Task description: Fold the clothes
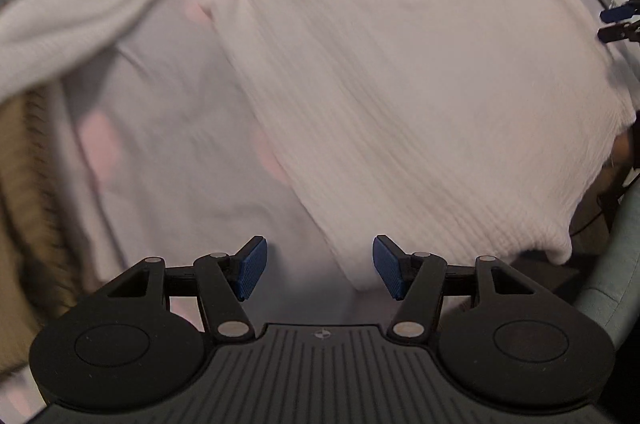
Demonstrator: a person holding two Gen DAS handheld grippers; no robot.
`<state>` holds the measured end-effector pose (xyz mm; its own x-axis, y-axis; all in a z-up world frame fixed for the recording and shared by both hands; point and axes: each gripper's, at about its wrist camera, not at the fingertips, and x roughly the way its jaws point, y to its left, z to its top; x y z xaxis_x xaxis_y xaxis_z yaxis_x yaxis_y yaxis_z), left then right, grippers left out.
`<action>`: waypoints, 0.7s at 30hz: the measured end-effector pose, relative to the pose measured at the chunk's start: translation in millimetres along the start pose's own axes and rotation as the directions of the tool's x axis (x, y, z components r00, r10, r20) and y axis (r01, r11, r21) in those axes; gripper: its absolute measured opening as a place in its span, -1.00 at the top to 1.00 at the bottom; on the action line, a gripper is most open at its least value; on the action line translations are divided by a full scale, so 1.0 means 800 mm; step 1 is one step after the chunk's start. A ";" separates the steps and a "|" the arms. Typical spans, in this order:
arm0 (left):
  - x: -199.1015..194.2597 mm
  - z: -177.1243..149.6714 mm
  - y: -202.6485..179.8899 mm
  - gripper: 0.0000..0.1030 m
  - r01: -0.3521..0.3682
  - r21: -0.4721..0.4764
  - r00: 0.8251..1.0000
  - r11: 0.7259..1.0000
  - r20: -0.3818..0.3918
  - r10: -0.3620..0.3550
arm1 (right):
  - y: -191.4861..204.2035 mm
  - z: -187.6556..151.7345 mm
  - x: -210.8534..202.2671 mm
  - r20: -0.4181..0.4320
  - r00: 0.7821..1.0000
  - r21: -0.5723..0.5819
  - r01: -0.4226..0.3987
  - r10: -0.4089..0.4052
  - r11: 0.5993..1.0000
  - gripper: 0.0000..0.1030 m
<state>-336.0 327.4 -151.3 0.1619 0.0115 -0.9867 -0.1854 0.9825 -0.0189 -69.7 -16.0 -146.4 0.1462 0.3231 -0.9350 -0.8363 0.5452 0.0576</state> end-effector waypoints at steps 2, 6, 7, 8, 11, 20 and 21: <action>0.012 0.000 -0.002 -0.08 0.007 -0.018 1.000 1.000 -0.023 -0.007 | 0.007 -0.003 0.005 -0.022 1.000 -0.008 0.013 -0.013 1.000 -0.37; 0.019 -0.002 -0.007 0.35 0.026 -0.033 0.999 0.999 -0.025 -0.027 | 0.018 -0.011 0.019 -0.090 0.994 -0.048 0.056 -0.060 0.997 -0.52; 0.017 -0.003 -0.008 0.48 0.035 -0.029 0.999 0.999 -0.016 -0.036 | 0.019 -0.014 0.023 -0.112 0.991 -0.058 0.063 -0.069 0.996 -0.53; 0.014 -0.005 -0.011 0.67 0.047 -0.020 0.999 0.999 -0.003 -0.048 | 0.019 -0.017 0.028 -0.134 0.988 -0.066 0.068 -0.076 0.996 -0.53; 0.005 -0.009 -0.019 0.83 0.089 0.011 0.995 0.996 0.037 -0.089 | 0.018 -0.019 0.028 -0.146 0.988 -0.054 0.051 -0.058 0.997 -0.44; -0.031 0.007 -0.032 0.89 0.239 0.012 0.949 0.971 0.207 -0.236 | 0.044 0.005 -0.001 -0.006 0.994 -0.065 -0.108 0.108 0.992 0.46; -0.032 0.015 -0.032 0.89 0.256 0.013 0.942 0.967 0.224 -0.252 | 0.050 0.010 -0.002 0.004 0.992 -0.071 -0.127 0.127 0.989 0.46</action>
<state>-323.8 304.1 -123.7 0.4160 -0.1951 -0.8882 -0.1257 0.9550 -0.2686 -99.1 11.7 -139.5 0.0408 0.3929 -0.9187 -0.8833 0.4440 0.1506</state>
